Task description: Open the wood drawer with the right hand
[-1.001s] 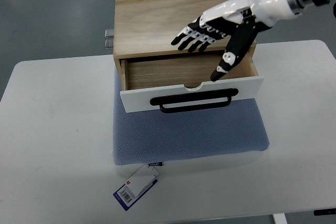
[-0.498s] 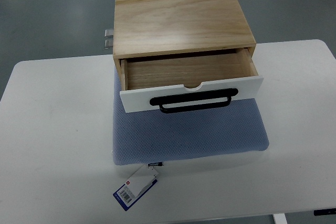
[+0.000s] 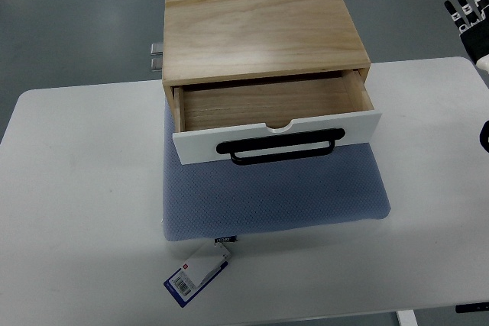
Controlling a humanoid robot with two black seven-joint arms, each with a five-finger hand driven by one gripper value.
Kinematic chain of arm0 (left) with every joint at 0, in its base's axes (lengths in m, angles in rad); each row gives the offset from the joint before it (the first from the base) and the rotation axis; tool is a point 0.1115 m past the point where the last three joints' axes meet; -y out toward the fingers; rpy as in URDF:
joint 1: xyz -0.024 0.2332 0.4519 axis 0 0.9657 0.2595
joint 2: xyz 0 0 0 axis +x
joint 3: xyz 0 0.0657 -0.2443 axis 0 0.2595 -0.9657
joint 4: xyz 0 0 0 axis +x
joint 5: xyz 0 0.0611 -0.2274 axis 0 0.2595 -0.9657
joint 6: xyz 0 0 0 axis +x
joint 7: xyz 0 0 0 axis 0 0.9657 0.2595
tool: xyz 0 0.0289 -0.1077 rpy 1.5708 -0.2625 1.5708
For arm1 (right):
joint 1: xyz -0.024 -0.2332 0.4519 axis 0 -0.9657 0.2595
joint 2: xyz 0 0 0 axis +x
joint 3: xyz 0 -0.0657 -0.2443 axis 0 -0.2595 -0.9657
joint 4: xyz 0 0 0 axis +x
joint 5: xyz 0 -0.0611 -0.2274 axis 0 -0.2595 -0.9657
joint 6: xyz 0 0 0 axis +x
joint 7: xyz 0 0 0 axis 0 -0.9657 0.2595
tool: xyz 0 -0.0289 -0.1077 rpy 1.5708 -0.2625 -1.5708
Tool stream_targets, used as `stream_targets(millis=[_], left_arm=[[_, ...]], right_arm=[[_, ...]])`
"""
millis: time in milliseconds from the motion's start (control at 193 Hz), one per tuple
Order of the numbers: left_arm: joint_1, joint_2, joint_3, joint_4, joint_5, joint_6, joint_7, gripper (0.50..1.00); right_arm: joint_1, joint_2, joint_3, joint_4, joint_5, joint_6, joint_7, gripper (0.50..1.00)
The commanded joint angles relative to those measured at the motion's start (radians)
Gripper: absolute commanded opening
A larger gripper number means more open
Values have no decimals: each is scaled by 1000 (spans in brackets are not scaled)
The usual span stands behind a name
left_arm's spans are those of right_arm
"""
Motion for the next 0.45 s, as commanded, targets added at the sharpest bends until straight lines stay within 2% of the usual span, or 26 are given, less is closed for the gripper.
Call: stream_targets(millis=[0,441], left_arm=[[0,0,1,0,0,0,0,1000],[1,0,3,-2,0,0,0,1000]], right_arm=[[-8,22,1,-1,21,1,12,944],[5,89,-4,-1,6,0,10,944]])
